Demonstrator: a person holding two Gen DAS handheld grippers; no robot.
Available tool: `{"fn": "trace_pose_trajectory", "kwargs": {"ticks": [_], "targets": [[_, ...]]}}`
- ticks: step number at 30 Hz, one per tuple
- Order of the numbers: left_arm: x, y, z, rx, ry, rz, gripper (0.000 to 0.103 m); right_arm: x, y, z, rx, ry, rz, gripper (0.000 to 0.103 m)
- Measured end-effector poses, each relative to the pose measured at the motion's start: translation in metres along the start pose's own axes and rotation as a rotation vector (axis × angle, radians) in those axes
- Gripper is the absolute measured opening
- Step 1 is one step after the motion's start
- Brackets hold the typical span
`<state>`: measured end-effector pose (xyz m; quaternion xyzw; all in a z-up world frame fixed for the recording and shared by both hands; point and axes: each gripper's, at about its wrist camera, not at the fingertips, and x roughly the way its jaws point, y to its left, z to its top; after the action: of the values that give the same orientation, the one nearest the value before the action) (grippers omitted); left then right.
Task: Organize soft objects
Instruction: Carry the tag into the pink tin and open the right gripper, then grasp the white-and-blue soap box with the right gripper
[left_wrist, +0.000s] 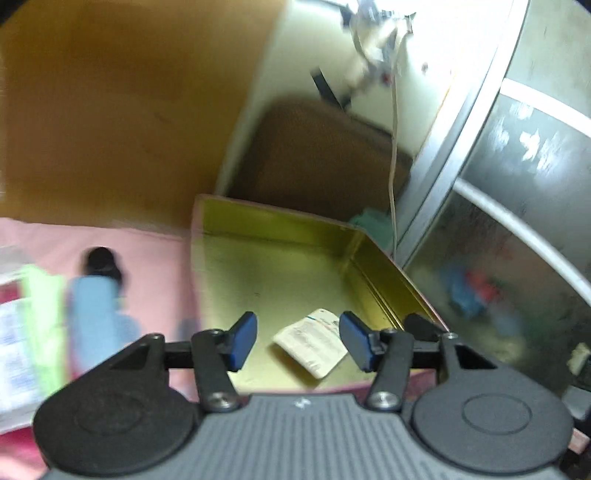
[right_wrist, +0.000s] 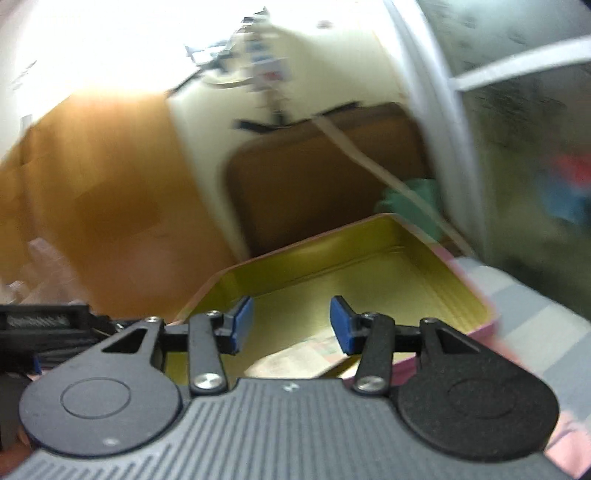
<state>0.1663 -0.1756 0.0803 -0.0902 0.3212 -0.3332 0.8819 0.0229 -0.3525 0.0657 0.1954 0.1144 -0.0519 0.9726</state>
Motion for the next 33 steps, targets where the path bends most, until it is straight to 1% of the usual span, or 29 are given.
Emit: {"fn": "trace_pose_trajectory", "kwargs": {"ticks": [1,2,4,6,8,10,11,13,15,18,20,21,22,25,28,31,33], "targets": [[-0.021,0.010,-0.004,-0.009,-0.024,-0.013,0.051,-0.002,0.013,-0.003,-0.033,0.006,0.031,0.049],[-0.039,0.018,-0.009,-0.011,-0.044,-0.008,0.051,-0.004,0.030,-0.008,-0.079,0.021,0.076,0.049],[-0.083,0.042,-0.023,-0.009,-0.082,0.064,0.049,-0.003,0.064,-0.019,-0.151,0.060,0.161,0.049],[-0.120,0.073,-0.037,-0.046,-0.107,0.145,0.048,0.006,0.103,-0.034,-0.237,0.121,0.254,0.049],[-0.152,0.104,-0.050,-0.098,-0.120,0.223,0.048,0.020,0.141,-0.050,-0.315,0.177,0.323,0.049],[-0.183,0.134,-0.064,-0.136,-0.140,0.314,0.048,0.035,0.169,-0.062,-0.376,0.224,0.359,0.051],[-0.194,0.143,-0.069,-0.148,-0.150,0.343,0.048,0.044,0.182,-0.068,-0.402,0.243,0.368,0.057],[-0.218,0.160,-0.078,-0.172,-0.171,0.379,0.048,0.059,0.201,-0.078,-0.442,0.263,0.357,0.077],[-0.237,0.174,-0.088,-0.189,-0.185,0.395,0.048,0.077,0.216,-0.086,-0.468,0.290,0.338,0.081],[-0.249,0.184,-0.097,-0.198,-0.188,0.397,0.048,0.094,0.236,-0.098,-0.496,0.338,0.309,0.081],[-0.248,0.187,-0.099,-0.202,-0.180,0.388,0.048,0.100,0.245,-0.108,-0.528,0.370,0.292,0.081],[-0.245,0.183,-0.103,-0.203,-0.172,0.383,0.048,0.102,0.246,-0.113,-0.548,0.383,0.289,0.076],[-0.242,0.181,-0.103,-0.206,-0.163,0.376,0.048,0.100,0.246,-0.116,-0.562,0.393,0.296,0.073],[-0.239,0.174,-0.108,-0.205,-0.149,0.357,0.049,0.075,0.238,-0.112,-0.554,0.356,0.317,0.072],[-0.239,0.161,-0.112,-0.184,-0.142,0.332,0.051,0.039,0.216,-0.102,-0.528,0.367,0.392,0.072],[-0.234,0.144,-0.114,-0.132,-0.106,0.260,0.051,0.005,0.189,-0.102,-0.554,0.419,0.444,0.072],[-0.225,0.129,-0.117,-0.101,-0.067,0.199,0.053,-0.016,0.169,-0.107,-0.574,0.440,0.456,0.071]]}}
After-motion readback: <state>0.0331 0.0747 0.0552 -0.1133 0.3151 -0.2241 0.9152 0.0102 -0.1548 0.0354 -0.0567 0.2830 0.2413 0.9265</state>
